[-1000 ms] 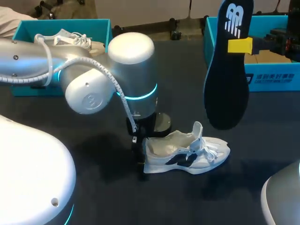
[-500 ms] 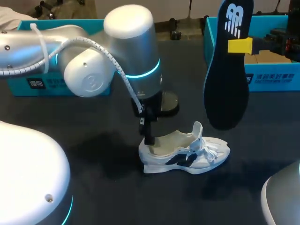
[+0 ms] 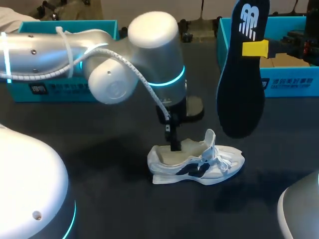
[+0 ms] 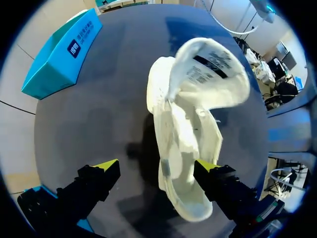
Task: Take the shoe out of the shoebox, open the shoe tongue, remove and reinsert the insole, then place the shoe into the shoebox
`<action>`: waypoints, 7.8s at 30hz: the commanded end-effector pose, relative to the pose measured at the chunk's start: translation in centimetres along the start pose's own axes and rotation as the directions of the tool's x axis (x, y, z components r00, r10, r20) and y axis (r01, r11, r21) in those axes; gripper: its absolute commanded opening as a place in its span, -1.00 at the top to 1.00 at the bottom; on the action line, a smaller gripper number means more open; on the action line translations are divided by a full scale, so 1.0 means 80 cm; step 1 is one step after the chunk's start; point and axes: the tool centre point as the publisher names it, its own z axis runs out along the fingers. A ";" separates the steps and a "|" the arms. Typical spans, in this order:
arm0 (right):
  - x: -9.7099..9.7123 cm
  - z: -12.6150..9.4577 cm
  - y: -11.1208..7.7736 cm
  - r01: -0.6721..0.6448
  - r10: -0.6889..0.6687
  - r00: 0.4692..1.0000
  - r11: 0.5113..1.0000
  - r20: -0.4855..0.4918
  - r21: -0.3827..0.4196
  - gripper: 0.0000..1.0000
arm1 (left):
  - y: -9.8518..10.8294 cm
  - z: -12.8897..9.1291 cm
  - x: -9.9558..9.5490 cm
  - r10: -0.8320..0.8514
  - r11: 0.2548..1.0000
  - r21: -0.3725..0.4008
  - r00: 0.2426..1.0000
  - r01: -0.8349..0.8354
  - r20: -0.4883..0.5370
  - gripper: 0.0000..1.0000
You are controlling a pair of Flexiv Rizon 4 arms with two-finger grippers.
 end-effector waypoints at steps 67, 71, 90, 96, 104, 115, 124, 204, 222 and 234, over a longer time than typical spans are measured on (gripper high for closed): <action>-0.003 0.002 0.002 -0.001 0.001 1.000 1.000 -0.002 0.005 1.00 | -0.004 -0.086 0.042 0.906 0.418 0.186 0.395 -0.889 -0.153 1.00; -0.003 0.002 0.002 -0.001 0.001 1.000 1.000 -0.002 0.005 1.00 | -0.007 -0.081 0.045 0.976 0.209 0.128 0.199 -0.970 -0.084 1.00; -0.003 0.002 0.002 -0.001 0.001 1.000 1.000 -0.002 0.005 1.00 | -0.005 -0.032 0.058 0.994 -0.003 0.106 -0.015 -0.994 -0.110 1.00; -0.003 0.002 0.002 -0.001 0.001 1.000 1.000 -0.002 0.005 1.00 | -0.005 -0.015 0.067 0.993 -0.018 0.128 -0.033 -0.992 -0.115 1.00; -0.003 0.002 0.002 -0.001 0.001 1.000 1.000 -0.002 0.005 1.00 | -0.006 0.008 0.066 0.988 -0.042 0.122 -0.060 -0.992 -0.145 1.00; -0.003 0.002 0.002 -0.001 0.001 1.000 1.000 -0.002 0.005 1.00 | -0.011 0.029 0.058 0.986 -0.020 0.118 -0.039 -0.993 -0.162 1.00; -0.003 0.002 0.002 -0.001 0.001 1.000 1.000 -0.002 0.005 1.00 | -0.015 0.046 0.052 0.989 -0.019 0.094 -0.032 -0.995 -0.145 1.00; -0.003 0.002 0.002 -0.001 0.001 1.000 1.000 -0.002 0.005 1.00 | -0.024 -0.188 -0.010 0.495 0.000 -0.117 -0.102 -0.993 0.863 -1.00; -0.003 0.002 0.002 -0.001 0.001 1.000 1.000 -0.002 0.005 1.00 | -0.017 -0.240 -0.023 0.310 0.034 -0.176 -0.157 -0.984 0.938 -1.00; -0.013 0.004 0.001 -0.046 0.046 0.999 0.998 0.003 0.035 1.00 | -0.028 -0.268 -0.024 0.271 0.025 -0.218 -0.203 -0.976 0.941 -1.00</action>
